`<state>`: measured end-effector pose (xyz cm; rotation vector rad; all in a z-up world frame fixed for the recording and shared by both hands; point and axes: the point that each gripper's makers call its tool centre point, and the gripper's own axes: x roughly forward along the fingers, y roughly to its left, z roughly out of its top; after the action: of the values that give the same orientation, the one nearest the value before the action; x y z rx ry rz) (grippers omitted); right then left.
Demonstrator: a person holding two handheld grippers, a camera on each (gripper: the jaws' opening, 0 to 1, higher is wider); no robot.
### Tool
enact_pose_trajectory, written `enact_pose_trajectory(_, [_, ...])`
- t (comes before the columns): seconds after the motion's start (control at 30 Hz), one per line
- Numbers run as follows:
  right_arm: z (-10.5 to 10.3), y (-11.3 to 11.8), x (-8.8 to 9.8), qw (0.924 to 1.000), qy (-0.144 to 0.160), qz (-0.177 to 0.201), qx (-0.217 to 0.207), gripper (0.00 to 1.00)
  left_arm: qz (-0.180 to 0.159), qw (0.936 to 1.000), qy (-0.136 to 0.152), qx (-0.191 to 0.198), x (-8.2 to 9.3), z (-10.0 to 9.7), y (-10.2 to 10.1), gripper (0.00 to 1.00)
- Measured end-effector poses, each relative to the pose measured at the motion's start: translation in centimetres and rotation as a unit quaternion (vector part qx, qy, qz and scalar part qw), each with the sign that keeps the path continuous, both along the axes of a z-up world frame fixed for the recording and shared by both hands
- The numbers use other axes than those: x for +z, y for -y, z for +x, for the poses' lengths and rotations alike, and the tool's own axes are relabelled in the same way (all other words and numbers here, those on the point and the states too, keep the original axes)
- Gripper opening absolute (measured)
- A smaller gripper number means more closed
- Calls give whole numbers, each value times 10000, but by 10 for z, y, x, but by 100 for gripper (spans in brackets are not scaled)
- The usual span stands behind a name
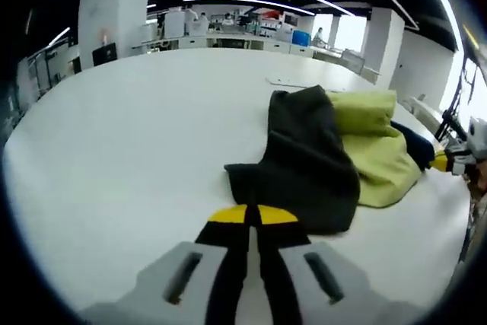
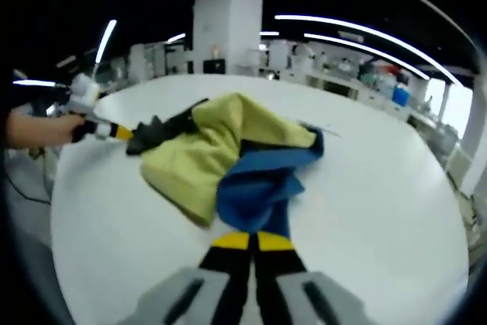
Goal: Fold the garment on the visible template until the final outline fits inside the template.
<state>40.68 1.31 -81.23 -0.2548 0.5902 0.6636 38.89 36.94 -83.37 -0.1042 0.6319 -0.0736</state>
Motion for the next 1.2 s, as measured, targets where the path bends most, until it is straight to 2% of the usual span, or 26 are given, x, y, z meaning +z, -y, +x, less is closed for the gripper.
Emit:
enact_pose_trajectory(0.1, [6, 7, 9, 9996, 245, -110, 7, 0, 109, 9998, 159, -18, 14, -1, -4, 0])
enact_pose_trajectory(0.27, [9, 23, 26, 9996, 187, -14, -206, 0, 343, 9986, 409, -28, 39, 0, -20, 0])
enact_pose_trajectory(0.47, [11, 46, 49, 9987, 230, 135, -439, 0, 704, 9961, 504, -149, 51, -1, -36, 0])
enact_pose_trajectory(0.5, [13, 50, 49, 9984, 204, 144, -504, 0, 857, 9950, 490, -125, 54, -2, -40, 0])
enact_pose_trajectory(0.57, [16, 59, 51, 9977, 164, 182, -635, 0, 950, 9943, 480, -81, 54, -3, -49, 0])
enact_pose_trajectory(0.7, [21, 77, 58, 9959, 203, 292, -833, 0, 865, 9950, 487, 136, 55, -2, -68, 0])
enact_pose_trajectory(0.8, [21, 88, 58, 9941, -18, 518, -955, 0, 983, 9940, 451, 138, 57, -3, -70, 0])
enact_pose_trajectory(1.03, [26, 119, 55, 9909, -112, 387, -1286, 0, 1161, 9926, 305, 167, 52, -2, -86, 0])
enact_pose_trajectory(1.2, [34, 140, 43, 9870, -392, 132, -1556, 0, 970, 9947, 279, 191, 46, -1, -94, 0])
